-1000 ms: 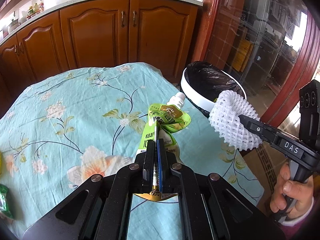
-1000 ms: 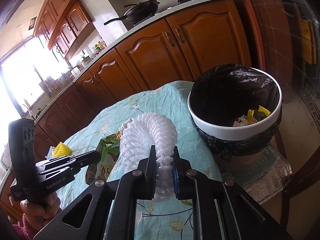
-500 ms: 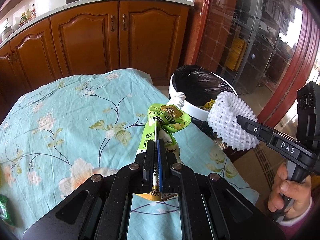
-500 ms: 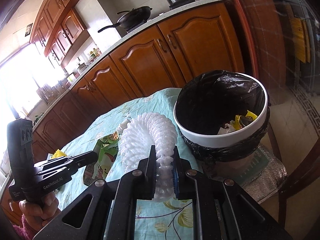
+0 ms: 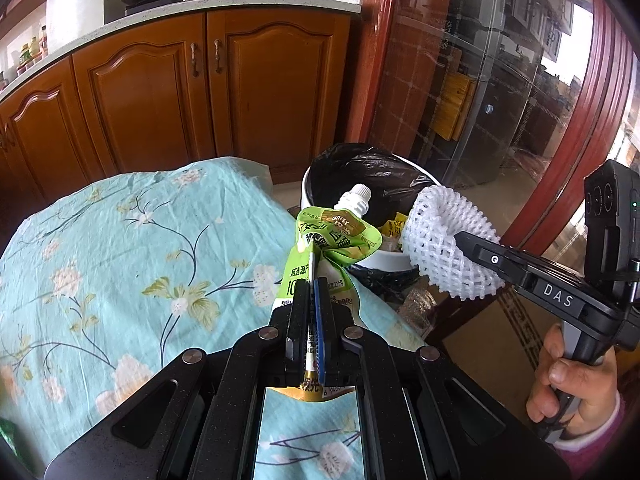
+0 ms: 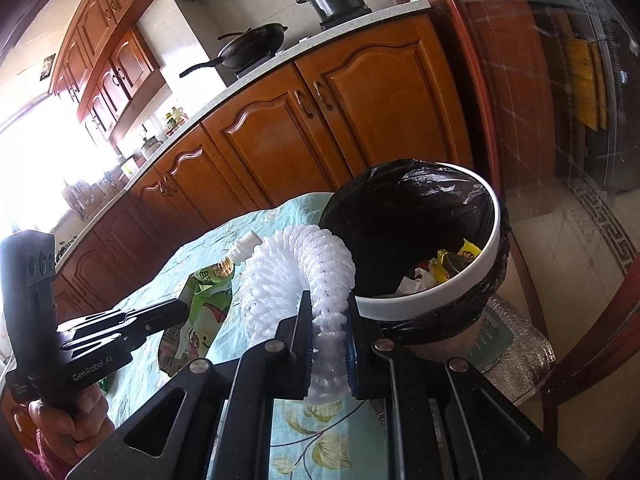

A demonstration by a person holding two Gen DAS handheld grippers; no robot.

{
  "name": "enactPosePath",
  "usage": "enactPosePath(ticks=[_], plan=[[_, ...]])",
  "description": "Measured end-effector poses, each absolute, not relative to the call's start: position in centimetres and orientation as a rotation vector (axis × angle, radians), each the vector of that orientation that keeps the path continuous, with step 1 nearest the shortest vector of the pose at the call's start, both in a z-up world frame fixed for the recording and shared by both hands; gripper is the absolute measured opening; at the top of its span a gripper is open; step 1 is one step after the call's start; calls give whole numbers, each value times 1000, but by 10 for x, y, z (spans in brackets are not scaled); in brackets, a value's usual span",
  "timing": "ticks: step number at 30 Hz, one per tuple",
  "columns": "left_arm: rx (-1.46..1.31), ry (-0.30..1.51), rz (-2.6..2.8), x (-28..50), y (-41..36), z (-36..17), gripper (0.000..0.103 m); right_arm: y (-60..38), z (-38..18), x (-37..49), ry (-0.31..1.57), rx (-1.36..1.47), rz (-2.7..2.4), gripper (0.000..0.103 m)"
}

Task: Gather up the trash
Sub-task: 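Carry the green pouch and white foam net over the bin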

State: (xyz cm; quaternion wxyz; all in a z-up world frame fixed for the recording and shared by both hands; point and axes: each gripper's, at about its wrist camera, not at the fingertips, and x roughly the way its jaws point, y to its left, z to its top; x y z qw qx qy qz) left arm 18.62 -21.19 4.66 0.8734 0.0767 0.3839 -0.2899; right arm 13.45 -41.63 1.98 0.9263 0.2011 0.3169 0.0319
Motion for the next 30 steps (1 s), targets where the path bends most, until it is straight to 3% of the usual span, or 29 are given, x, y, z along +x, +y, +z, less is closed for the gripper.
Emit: enactPosePath(ticks=[30], plan=[[242, 835, -676, 241, -307, 46, 2, -484, 24, 179, 679, 362, -49, 13]])
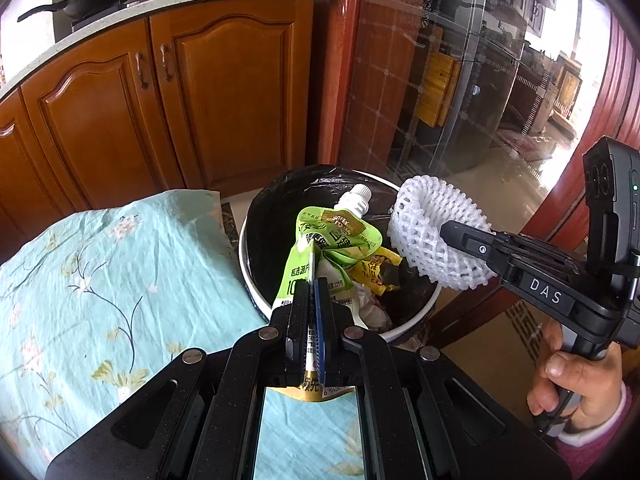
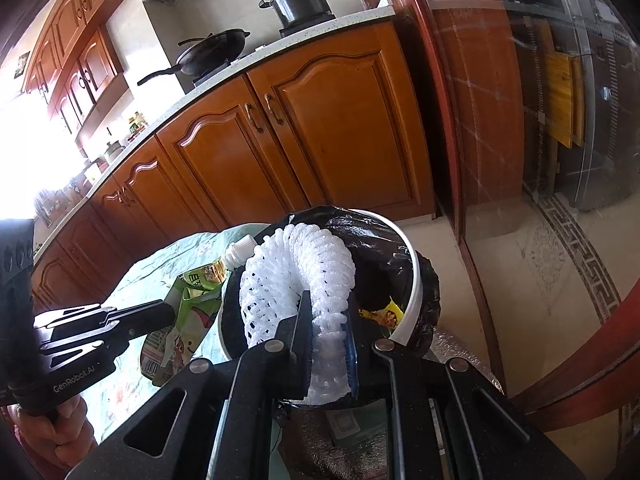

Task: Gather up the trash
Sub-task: 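Carry the green pouch and white foam net over the bin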

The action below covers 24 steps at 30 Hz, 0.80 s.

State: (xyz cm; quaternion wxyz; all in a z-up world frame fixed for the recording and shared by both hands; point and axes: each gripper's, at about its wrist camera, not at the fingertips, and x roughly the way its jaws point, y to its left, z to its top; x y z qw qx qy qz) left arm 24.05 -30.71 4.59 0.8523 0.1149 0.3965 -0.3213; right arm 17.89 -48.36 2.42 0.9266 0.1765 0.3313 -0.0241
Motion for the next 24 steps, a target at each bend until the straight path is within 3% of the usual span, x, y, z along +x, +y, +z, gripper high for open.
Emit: enactPosePath(ticks=[24], plan=[[320, 891, -650, 284, -349, 27, 2, -487, 13, 227, 790, 280, -49, 13]])
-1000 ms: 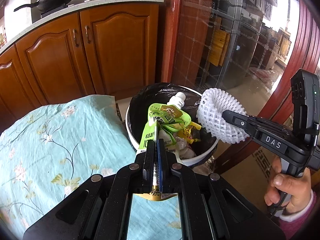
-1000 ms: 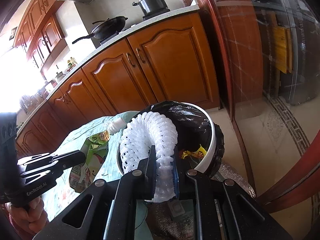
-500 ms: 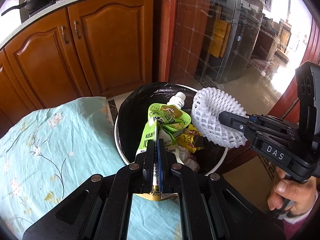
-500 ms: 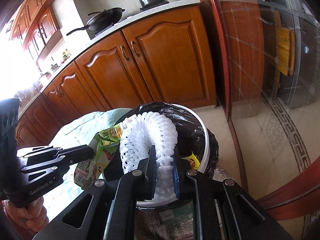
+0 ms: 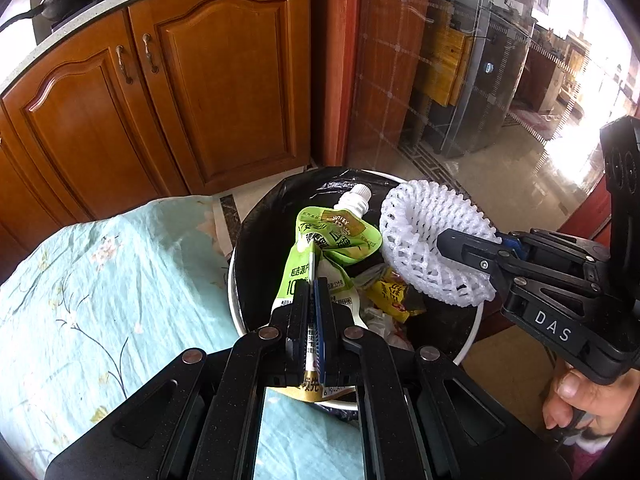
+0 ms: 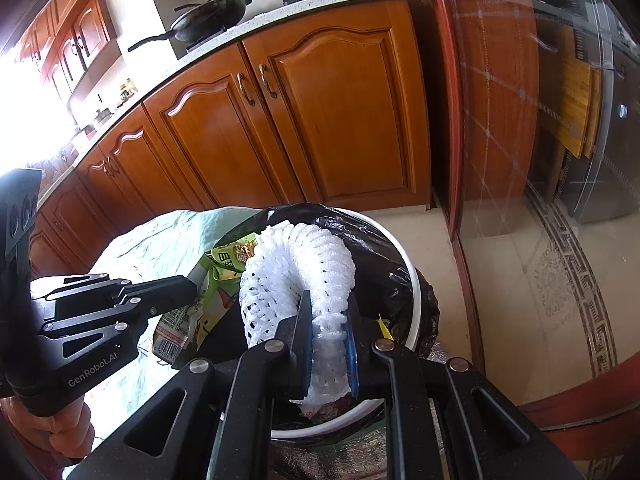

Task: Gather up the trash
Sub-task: 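Carry the green pouch and white foam net over the bin, then open both tools to drop the pouch and foam net into the bin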

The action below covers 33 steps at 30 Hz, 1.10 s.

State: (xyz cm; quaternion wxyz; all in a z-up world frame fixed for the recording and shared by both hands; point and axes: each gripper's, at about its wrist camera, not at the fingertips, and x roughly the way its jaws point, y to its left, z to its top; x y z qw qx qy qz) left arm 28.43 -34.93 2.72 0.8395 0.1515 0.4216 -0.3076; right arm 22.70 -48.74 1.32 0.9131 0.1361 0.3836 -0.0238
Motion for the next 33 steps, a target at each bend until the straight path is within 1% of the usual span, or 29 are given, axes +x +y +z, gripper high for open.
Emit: enactPosePath(ticks=[19, 33], plan=[[360, 918, -646, 290, -363, 13, 3, -487, 2, 241, 844, 268, -45, 13], [364, 924, -650, 290, -365, 11, 3, -486, 1, 241, 846, 269, -44, 14]])
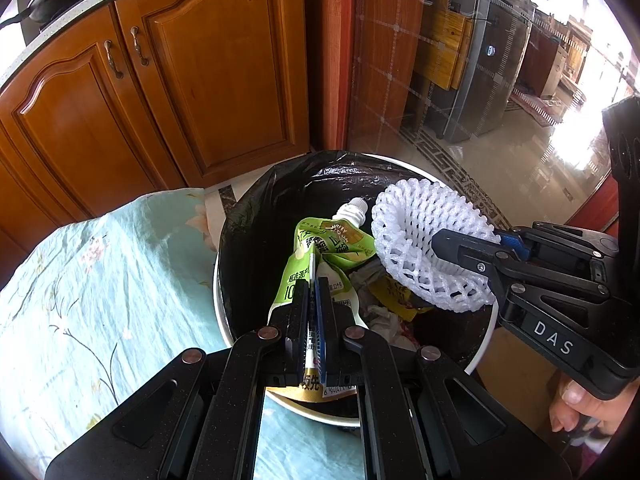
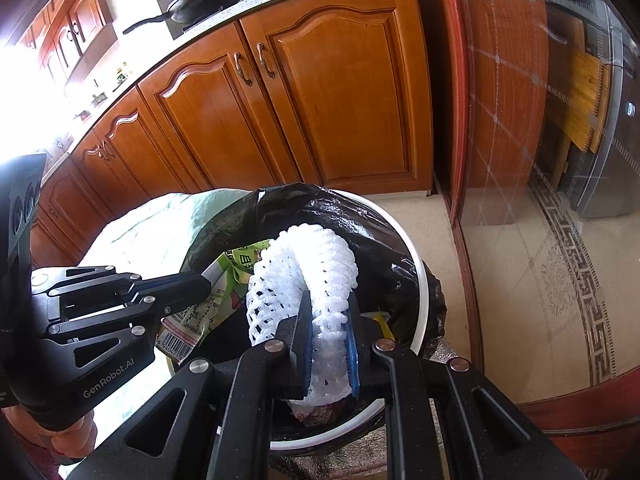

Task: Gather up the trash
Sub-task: 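Open both tools to drop the pouch and foam net into the bin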

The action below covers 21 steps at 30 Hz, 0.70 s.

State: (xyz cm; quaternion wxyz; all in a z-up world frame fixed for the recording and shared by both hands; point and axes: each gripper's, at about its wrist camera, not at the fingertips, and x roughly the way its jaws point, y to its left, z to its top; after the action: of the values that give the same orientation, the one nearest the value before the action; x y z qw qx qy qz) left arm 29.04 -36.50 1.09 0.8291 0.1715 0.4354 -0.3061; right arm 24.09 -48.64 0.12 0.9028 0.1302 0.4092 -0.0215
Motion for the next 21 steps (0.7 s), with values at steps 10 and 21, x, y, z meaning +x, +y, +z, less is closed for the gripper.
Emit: enactPosePath(ticks=[10, 21], plan=[[369, 889, -647, 282, -361, 20, 28, -486, 8, 233, 817, 277, -45, 30], [340, 882, -622, 277, -339, 26, 31, -485, 16, 225, 790, 305, -41, 50]])
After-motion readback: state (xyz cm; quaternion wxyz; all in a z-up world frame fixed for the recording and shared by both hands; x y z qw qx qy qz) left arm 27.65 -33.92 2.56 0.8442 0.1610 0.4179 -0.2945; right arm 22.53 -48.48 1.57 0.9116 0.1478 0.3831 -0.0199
